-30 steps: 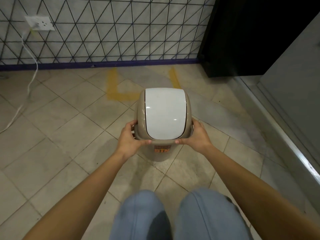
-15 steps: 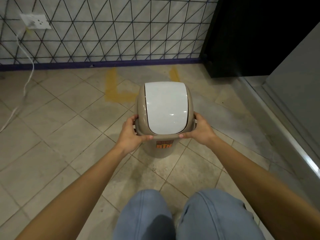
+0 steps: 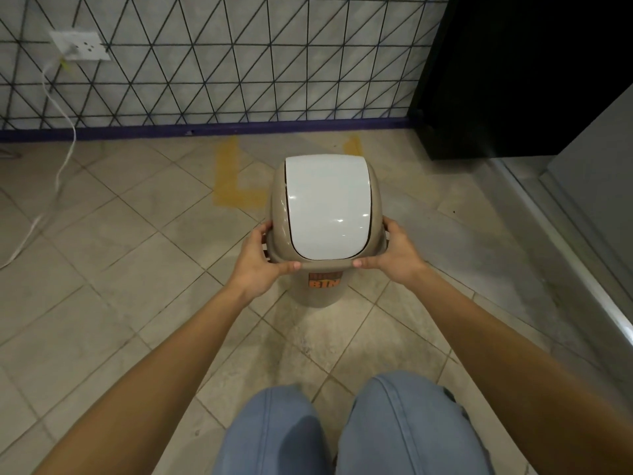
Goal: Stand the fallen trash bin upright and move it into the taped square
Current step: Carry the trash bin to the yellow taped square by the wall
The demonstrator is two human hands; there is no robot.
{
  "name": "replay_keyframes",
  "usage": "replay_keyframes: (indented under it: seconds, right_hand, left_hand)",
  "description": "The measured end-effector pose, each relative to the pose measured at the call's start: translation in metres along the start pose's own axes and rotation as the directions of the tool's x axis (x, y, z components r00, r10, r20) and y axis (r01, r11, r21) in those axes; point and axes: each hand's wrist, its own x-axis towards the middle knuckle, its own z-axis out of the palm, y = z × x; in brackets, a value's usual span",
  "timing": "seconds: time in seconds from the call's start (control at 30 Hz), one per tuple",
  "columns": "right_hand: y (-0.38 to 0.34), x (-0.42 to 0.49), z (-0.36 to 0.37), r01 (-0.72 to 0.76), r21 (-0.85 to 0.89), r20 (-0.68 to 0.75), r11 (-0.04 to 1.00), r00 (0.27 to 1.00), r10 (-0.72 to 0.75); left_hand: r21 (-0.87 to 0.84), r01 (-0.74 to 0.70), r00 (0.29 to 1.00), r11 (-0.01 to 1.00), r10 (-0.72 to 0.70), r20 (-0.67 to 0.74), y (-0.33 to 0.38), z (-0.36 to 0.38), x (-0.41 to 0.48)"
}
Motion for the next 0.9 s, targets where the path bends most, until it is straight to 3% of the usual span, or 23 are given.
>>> replay_keyframes:
  seconds: [0.47, 0.9]
  right_hand:
    - [-0.011, 0.056, 0.002, 0.036, 0.028, 0.006, 0.999, 0.999, -0.036]
    - [-0.035, 0.093, 0.009, 0.038, 0.008, 0.059, 0.999, 0.998, -0.038]
  left_hand:
    - [-0.003, 0.040, 0.998, 0.999, -0.040, -0.038, 0.005, -0.007, 0.050]
    - [0.104, 0.088, 0.993, 0.991, -0.079, -0.089, 0.021, -0.021, 0.085]
